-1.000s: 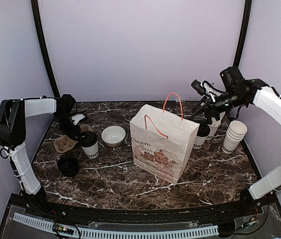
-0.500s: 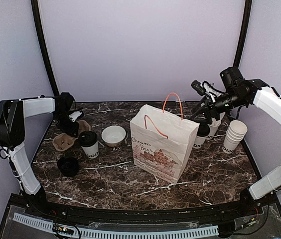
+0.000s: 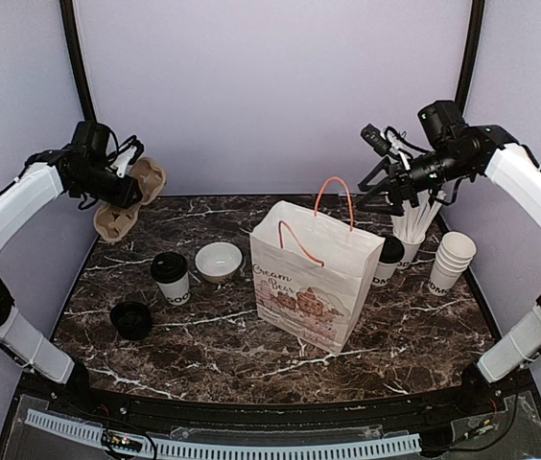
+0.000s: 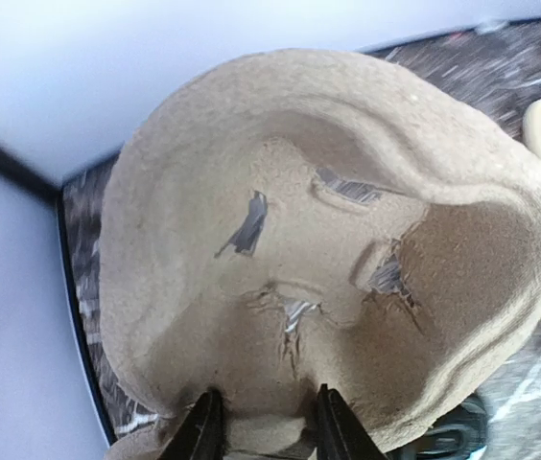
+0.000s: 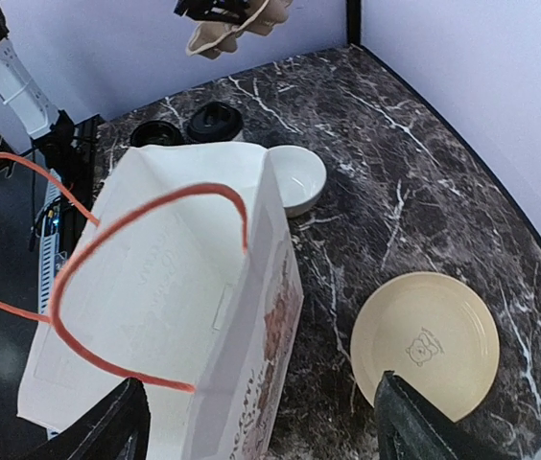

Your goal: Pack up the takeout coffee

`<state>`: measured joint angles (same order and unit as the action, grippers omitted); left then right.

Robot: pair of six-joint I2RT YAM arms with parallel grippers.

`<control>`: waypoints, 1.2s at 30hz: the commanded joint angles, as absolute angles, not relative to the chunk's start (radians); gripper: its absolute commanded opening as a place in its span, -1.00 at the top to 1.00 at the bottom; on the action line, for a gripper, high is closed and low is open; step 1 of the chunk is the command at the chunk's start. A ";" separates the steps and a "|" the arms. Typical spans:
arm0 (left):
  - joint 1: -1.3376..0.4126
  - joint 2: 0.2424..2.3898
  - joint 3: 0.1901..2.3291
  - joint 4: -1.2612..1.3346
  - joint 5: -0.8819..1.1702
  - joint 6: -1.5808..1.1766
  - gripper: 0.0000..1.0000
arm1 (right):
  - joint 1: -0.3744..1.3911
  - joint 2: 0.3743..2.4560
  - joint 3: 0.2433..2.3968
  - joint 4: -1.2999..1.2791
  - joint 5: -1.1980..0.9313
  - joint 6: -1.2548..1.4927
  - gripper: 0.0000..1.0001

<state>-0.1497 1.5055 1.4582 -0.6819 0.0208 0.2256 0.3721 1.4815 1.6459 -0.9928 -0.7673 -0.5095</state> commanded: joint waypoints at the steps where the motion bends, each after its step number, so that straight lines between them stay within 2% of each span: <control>1: -0.282 1.382 1.505 -0.685 0.194 0.235 0.38 | 0.470 1.520 1.727 -1.111 -0.824 -0.589 -0.64; 6: -0.420 1.301 1.524 -0.704 0.283 0.216 0.38 | 0.547 1.545 1.774 -1.211 -0.848 -0.641 -0.67; 12: -0.548 1.206 1.502 -0.587 0.430 0.149 0.39 | 0.554 1.543 1.838 -1.257 -0.784 -0.621 -0.70; 19: -0.609 1.194 1.536 -0.395 0.578 0.059 0.40 | 0.599 1.542 1.786 -1.141 -0.664 -0.472 -0.76; 22: -0.637 1.220 1.569 -0.332 0.593 0.051 0.44 | 0.619 1.557 1.763 -1.086 -0.553 -0.414 -0.70; 24: -0.652 1.242 1.586 -0.296 0.606 0.054 0.46 | 0.620 1.570 1.766 -1.056 -0.489 -0.368 -0.56; 27: -0.667 1.275 1.583 -0.207 0.632 0.057 0.45 | 0.620 1.580 1.774 -1.027 -0.444 -0.338 -0.26; 28: -0.669 1.282 1.578 -0.150 0.651 0.055 0.45 | 0.620 1.582 1.778 -1.019 -0.435 -0.333 -0.09; 31: -0.684 1.334 1.596 -0.071 0.690 0.030 0.44 | 0.620 1.595 1.795 -1.015 -0.442 -0.331 0.60; 32: -0.689 1.352 1.602 -0.046 0.705 0.023 0.44 | 0.620 1.602 1.801 -1.018 -0.458 -0.335 0.74; 33: -0.699 1.359 1.610 -0.021 0.714 0.021 0.44 | 0.620 1.608 1.806 -1.025 -0.482 -0.342 0.84; 36: -0.720 1.372 1.614 0.028 0.745 0.007 0.44 | 0.620 1.620 1.831 -1.064 -0.606 -0.386 0.96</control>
<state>-0.6922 1.3716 1.5784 -0.1173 0.6678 0.0372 0.6163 1.6035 1.7828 -1.0626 -0.4873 -0.3588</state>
